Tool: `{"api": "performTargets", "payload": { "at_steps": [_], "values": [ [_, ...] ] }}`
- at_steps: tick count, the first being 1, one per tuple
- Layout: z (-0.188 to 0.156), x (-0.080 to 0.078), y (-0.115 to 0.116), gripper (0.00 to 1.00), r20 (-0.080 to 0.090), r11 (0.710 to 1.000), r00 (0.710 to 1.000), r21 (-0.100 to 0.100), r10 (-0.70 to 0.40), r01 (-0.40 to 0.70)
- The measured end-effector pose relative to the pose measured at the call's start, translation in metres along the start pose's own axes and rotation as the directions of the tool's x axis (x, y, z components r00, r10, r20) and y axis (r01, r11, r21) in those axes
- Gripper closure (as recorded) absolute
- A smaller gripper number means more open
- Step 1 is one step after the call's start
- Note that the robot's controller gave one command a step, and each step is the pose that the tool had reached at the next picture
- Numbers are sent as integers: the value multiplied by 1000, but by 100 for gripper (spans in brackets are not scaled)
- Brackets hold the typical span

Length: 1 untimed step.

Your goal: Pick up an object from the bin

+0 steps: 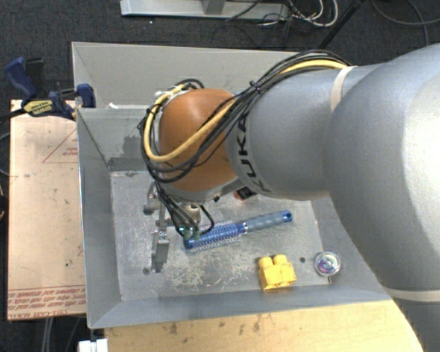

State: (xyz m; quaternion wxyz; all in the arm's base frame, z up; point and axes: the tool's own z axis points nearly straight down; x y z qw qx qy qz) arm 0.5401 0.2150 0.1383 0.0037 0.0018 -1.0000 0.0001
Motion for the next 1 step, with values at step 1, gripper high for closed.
{"api": "performTargets", "payload": {
  "at_steps": [1],
  "values": [
    [66, 13, -117, 0, 20, 1000, 1000, -6, -15, 15]
  ]
}}
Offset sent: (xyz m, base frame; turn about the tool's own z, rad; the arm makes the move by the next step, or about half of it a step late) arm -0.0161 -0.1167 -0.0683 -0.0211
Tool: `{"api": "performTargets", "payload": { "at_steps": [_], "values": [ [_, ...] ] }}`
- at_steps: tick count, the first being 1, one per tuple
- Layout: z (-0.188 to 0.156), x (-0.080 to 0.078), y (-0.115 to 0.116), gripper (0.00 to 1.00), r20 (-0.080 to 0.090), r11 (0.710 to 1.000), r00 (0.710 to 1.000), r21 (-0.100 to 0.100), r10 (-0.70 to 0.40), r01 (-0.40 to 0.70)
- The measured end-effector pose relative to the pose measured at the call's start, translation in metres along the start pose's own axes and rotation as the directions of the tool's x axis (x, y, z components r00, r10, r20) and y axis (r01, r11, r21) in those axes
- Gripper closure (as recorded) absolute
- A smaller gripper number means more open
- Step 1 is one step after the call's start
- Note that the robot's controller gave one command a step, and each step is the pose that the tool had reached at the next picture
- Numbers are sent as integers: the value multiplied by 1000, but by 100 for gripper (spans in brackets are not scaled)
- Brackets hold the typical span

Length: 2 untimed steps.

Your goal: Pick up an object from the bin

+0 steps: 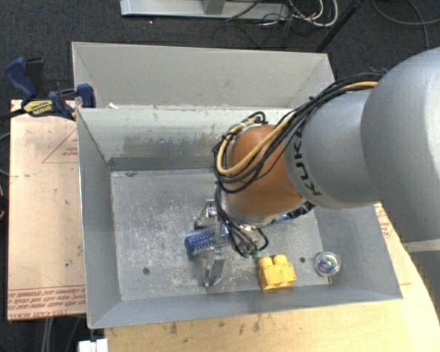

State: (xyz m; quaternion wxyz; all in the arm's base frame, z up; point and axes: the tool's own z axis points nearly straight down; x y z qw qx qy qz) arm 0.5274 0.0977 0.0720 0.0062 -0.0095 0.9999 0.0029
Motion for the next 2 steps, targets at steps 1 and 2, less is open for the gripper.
{"api": "performTargets", "payload": {
  "at_steps": [1, 2],
  "values": [
    [-29, -14, -23, 0, -9, 986, 986, 4, -166, 166],
    [-28, -19, -32, 0, -11, 989, 989, 3, -149, 149]
  ]
}}
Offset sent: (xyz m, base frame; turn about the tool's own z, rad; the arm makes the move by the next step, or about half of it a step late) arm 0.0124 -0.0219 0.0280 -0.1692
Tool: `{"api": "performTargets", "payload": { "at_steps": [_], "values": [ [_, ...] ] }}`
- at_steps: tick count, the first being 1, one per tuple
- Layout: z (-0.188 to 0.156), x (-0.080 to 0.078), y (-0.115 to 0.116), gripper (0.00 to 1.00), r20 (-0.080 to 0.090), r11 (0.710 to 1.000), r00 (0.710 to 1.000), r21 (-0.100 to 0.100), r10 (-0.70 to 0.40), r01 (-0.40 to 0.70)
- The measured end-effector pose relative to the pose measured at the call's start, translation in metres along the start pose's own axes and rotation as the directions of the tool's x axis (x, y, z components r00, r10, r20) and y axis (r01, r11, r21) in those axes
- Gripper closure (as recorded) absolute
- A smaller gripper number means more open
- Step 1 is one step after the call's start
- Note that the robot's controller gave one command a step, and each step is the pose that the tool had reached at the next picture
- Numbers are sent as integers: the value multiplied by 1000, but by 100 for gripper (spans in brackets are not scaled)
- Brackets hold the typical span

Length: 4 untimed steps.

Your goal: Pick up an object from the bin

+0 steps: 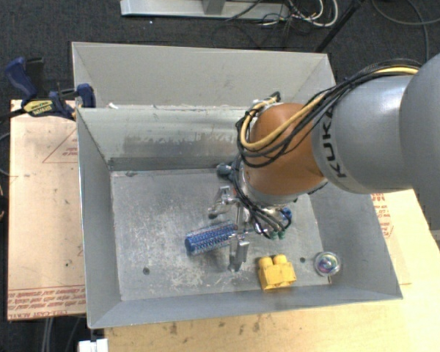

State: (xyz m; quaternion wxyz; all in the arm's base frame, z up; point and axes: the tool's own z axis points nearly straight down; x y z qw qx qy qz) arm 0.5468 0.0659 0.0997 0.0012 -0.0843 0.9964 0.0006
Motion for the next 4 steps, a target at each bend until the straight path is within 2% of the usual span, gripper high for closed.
{"api": "performTargets", "payload": {
  "at_steps": [1, 2, 3, 4],
  "values": [
    [27, -10, -4, 0, 5, 998, 997, -4, 71, -70],
    [25, -12, -2, 0, 1, 997, 997, -1, 71, -71],
    [23, -16, -3, 100, 16, 997, 997, -2, 73, -73],
    [-65, -18, -3, 100, 7, 997, 997, 0, 74, -74]
  ]
}}
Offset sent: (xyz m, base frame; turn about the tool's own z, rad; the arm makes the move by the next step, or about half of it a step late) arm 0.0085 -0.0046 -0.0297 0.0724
